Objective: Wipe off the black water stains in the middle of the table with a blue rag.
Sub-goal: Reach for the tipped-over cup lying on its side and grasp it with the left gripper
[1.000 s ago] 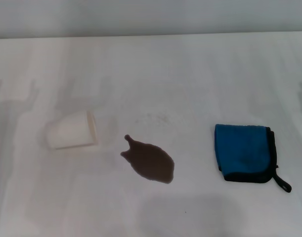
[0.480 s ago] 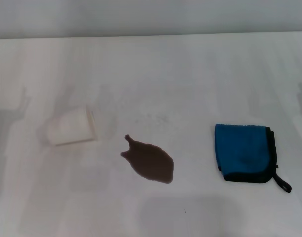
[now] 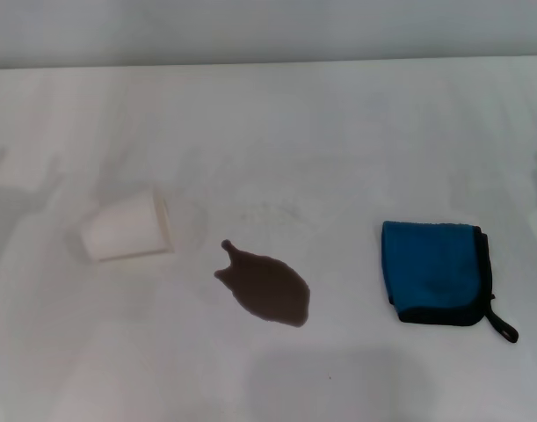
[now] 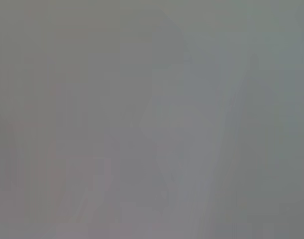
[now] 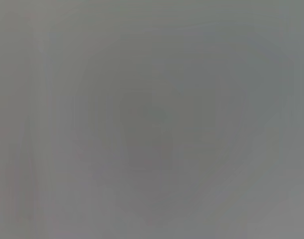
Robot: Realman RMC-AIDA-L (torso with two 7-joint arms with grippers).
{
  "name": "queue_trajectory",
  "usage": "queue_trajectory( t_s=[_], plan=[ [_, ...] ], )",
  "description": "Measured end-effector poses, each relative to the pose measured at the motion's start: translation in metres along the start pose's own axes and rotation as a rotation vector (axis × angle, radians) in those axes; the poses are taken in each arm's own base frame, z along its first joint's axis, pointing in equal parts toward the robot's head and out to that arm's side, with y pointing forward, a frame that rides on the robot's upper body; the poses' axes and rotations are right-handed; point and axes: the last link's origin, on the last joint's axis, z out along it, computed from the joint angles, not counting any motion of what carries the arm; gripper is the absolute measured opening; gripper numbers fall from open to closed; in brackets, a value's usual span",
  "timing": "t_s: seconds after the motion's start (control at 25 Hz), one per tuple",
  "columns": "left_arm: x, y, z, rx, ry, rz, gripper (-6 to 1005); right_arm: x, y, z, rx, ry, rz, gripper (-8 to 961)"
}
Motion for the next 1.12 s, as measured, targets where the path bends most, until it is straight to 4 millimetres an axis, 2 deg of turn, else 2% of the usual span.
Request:
queue_trajectory(
  t_s=[0.04,0.12,0.24,0.32,0.6,0.8,1.12],
  plan=[
    [0.000,0.000,0.000,0.000,0.000,0.000,888,0.001,0.000,0.000,0.001,0.003,0.001,420],
    [0.007,-0.020,0.006,-0.032,-0.069,-0.020,888,0.001,0.000,0.000,0.002,0.006,0.002,420],
    [0.014,-0.036,0.018,-0.061,-0.173,-0.024,888,0.001,0.002,0.001,-0.005,0.007,0.003,420],
    [0.019,-0.040,0.024,-0.079,-0.214,0.004,888,0.002,0.004,0.001,-0.008,0.011,0.008,420],
    [0.050,-0.042,0.056,-0.196,-0.349,0.061,887,0.008,0.004,0.001,0.001,0.042,0.015,420],
    [0.074,-0.040,0.077,-0.307,-0.506,0.140,887,0.009,0.005,0.000,0.004,0.050,0.021,420],
    [0.111,-0.034,0.097,-0.462,-0.738,0.323,888,0.009,0.006,0.001,-0.003,0.052,0.022,419]
  ],
)
